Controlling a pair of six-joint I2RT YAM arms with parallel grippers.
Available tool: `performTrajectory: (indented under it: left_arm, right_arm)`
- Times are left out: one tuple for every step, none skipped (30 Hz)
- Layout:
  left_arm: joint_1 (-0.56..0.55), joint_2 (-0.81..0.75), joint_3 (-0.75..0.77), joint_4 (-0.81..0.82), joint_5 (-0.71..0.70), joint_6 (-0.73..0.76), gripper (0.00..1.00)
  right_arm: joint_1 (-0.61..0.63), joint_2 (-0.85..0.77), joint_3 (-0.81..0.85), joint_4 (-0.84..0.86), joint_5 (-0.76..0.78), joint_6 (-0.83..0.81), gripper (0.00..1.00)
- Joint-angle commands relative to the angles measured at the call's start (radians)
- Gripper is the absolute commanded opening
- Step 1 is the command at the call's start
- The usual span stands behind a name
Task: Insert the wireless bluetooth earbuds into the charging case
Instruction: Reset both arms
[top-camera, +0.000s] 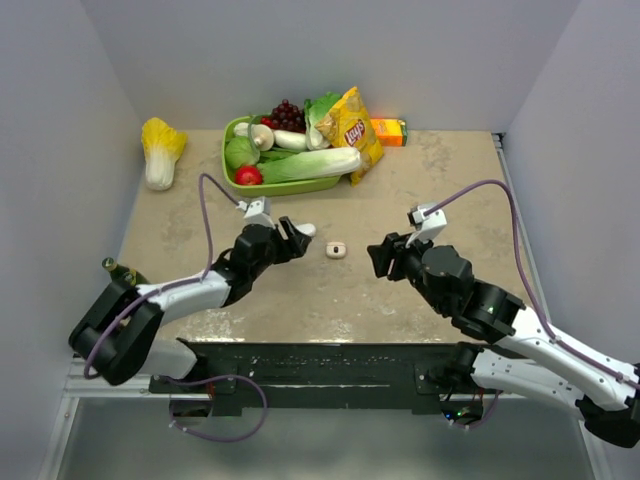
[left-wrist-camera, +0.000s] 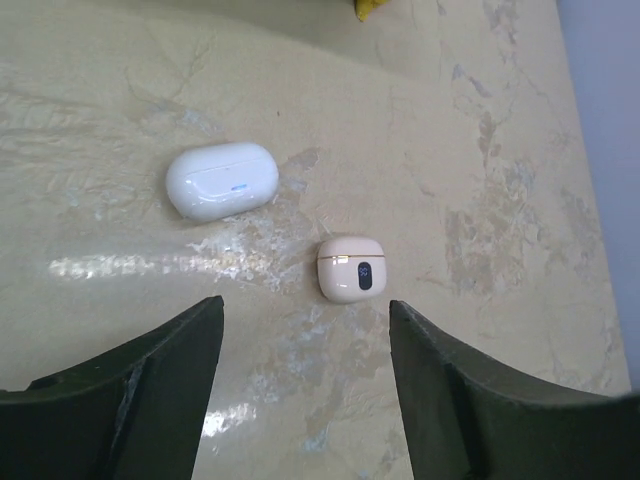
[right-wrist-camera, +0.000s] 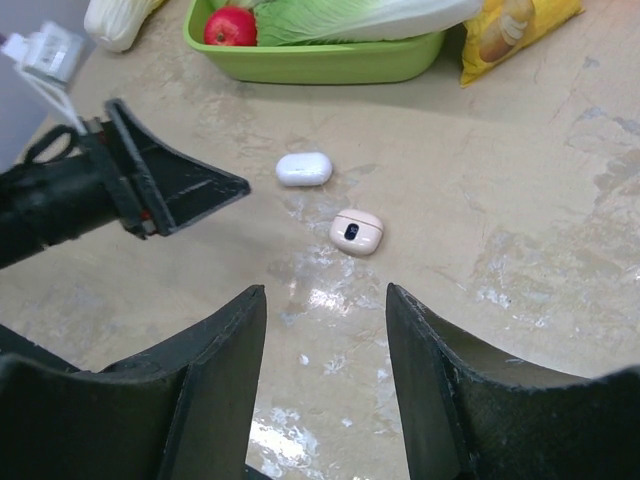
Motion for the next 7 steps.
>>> performTrajectory:
  left_arm:
    - [-0.002, -0.178, -0.093, -0.069, -0.109, -0.031, 0.71]
    - [-0.002, -0.207, -0.102, -0.081, -0.123, -0.028, 0.71]
    - [-0.002, -0.265, -0.107, -0.095, -0.149, -0.016, 0.7]
    - [-0.003, -0.292, -0.102, -0.136, -0.166, -0.005, 0.68]
    - [-0.006, -0.315, -0.092, -0.172, -0.186, -0.004, 0.68]
    - [-0.005, -0.348, -0.064, -0.204, -0.212, 0.021, 0.69]
    - [-0.009, -0.367, -0.052, -0.254, -0.221, 0.035, 0.69]
  right_arm:
    - [0.0, 0.011, -0.017, 0.046, 0.006, 0.012, 0.55]
    - [0.0, 0.012, -0.019, 0.052, 0.007, 0.014, 0.55]
    - [0.0, 0.014, -0.023, 0.054, 0.009, 0.015, 0.55]
    - [-0.002, 0.014, -0.028, 0.06, 0.014, 0.014, 0.55]
    - [0.0, 0.012, -0.029, 0.061, 0.015, 0.017, 0.56]
    - [0.0, 0.014, -0.034, 0.067, 0.021, 0.015, 0.56]
    - [0.0, 0.014, -0.037, 0.077, 0.023, 0.014, 0.57]
